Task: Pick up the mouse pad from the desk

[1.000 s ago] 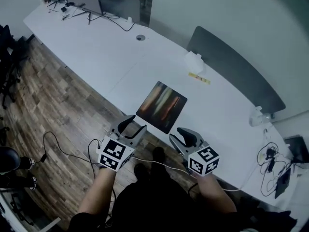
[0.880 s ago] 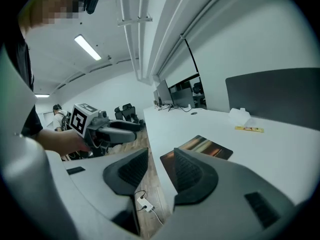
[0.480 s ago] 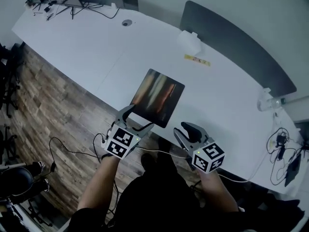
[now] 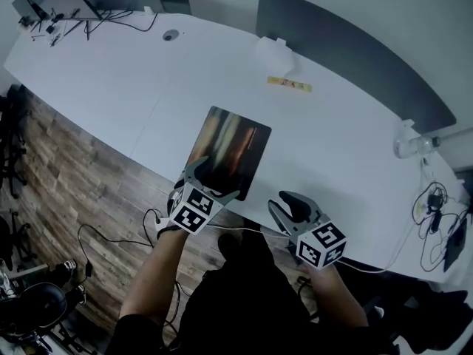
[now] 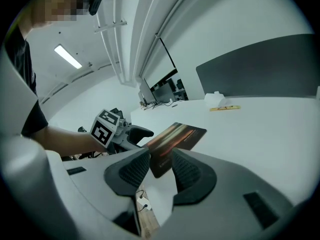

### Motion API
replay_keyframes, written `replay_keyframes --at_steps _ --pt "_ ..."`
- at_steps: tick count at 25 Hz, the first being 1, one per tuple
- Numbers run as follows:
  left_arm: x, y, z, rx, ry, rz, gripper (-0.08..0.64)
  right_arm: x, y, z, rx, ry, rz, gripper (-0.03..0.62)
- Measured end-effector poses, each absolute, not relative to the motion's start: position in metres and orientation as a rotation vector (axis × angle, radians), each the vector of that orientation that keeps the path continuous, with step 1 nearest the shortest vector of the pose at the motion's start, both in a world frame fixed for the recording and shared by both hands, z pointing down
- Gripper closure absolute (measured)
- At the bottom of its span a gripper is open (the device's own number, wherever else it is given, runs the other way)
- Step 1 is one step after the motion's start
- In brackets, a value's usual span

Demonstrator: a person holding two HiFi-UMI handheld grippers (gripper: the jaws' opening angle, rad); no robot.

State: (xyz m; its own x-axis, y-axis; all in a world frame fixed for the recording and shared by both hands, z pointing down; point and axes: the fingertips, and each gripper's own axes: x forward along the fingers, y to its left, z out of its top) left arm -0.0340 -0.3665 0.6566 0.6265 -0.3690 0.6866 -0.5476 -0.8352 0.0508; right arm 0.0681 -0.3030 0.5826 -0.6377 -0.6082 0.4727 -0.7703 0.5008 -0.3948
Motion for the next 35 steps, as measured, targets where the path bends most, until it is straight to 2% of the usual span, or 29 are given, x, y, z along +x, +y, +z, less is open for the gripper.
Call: replay_keyframes --at_steps 6,11,13,28,35 --pt "-0.033 -0.38 0.698 2.566 -0.67 1.142 0.083 0.082 -0.302 0.602 1.185 -2.433 0.902 0.448" --pt "-0.032 -0.389 0.714 2.55 -0.583 1.215 -0.013 0.088 -0.305 0.614 1.201 -2.405 0.934 0.449" --pt "-0.03 -0.392 0.716 2.55 -0.538 1.232 -0.026 0.088 -0.308 0.614 1.204 -2.405 0.945 0.45" --pt "-0.029 -0.399 0.714 2.62 -0.55 1.129 -0.018 0.071 -0.317 0.615 1.154 -2.424 0.964 0.457" --pt "-0.031 -0.402 0.713 2.624 -0.566 1.105 0.009 0.063 -0.31 0.619 1.122 -2.425 0.975 0.46"
